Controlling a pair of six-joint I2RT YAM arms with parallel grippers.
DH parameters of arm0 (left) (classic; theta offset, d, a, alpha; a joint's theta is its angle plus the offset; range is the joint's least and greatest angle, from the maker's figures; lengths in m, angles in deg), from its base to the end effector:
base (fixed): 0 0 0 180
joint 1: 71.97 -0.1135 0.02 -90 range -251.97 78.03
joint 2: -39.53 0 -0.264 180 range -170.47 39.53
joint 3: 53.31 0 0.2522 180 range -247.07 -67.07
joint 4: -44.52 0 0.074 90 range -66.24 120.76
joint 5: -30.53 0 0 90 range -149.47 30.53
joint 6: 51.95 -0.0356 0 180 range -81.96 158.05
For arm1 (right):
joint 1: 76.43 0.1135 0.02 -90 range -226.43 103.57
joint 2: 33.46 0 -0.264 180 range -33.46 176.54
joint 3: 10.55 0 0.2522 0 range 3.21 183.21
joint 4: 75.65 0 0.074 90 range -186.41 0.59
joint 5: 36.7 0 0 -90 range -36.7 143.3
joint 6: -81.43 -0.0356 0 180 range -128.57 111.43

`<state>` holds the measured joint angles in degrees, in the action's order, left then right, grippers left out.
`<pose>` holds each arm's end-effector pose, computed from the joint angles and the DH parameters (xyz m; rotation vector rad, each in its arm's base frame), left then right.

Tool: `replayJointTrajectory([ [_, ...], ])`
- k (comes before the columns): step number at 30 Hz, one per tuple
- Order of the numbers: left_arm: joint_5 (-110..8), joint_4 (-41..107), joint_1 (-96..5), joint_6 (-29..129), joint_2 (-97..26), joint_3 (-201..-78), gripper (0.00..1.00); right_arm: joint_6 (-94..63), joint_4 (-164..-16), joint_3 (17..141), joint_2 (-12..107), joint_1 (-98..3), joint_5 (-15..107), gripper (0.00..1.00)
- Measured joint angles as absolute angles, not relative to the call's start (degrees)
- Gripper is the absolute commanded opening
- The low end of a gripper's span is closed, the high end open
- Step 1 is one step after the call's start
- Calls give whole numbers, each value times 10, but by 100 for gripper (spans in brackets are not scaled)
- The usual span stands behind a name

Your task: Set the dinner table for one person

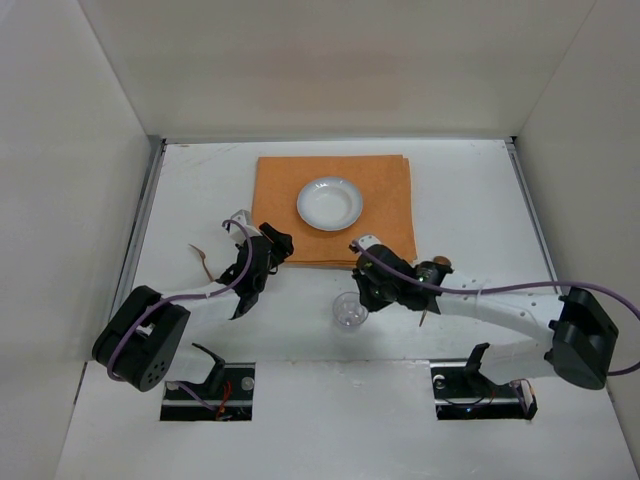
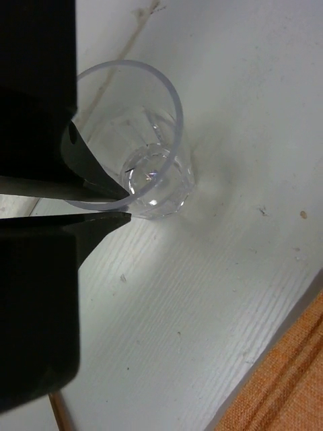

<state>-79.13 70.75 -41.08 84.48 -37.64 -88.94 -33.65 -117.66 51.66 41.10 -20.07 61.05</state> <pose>0.2240 -0.1200 0.1753 -0.4932 1.8028 -0.6325 0.1479 0.2136 0.2252 -0.6353 2.4757 0.4047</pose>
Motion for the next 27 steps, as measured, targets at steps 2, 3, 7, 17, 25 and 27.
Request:
replayJointTrajectory([
  [2,-791,707,-411,845,-377,-889,48,-336,-1178,520,410,-201,615,14],
  [3,-790,707,-413,846,-377,-889,48,-336,-1178,522,408,-201,616,14],
  [7,-789,707,-413,847,-377,-889,48,-334,-1179,536,382,-223,612,13],
  [17,-790,708,-414,850,-378,-889,48,-321,-1122,624,382,-402,602,13],
  [25,-792,707,-412,850,-383,-889,47,-307,-1065,816,600,-546,588,14],
  [27,-792,707,-412,850,-383,-889,47,-302,-1065,876,662,-567,588,14],
])
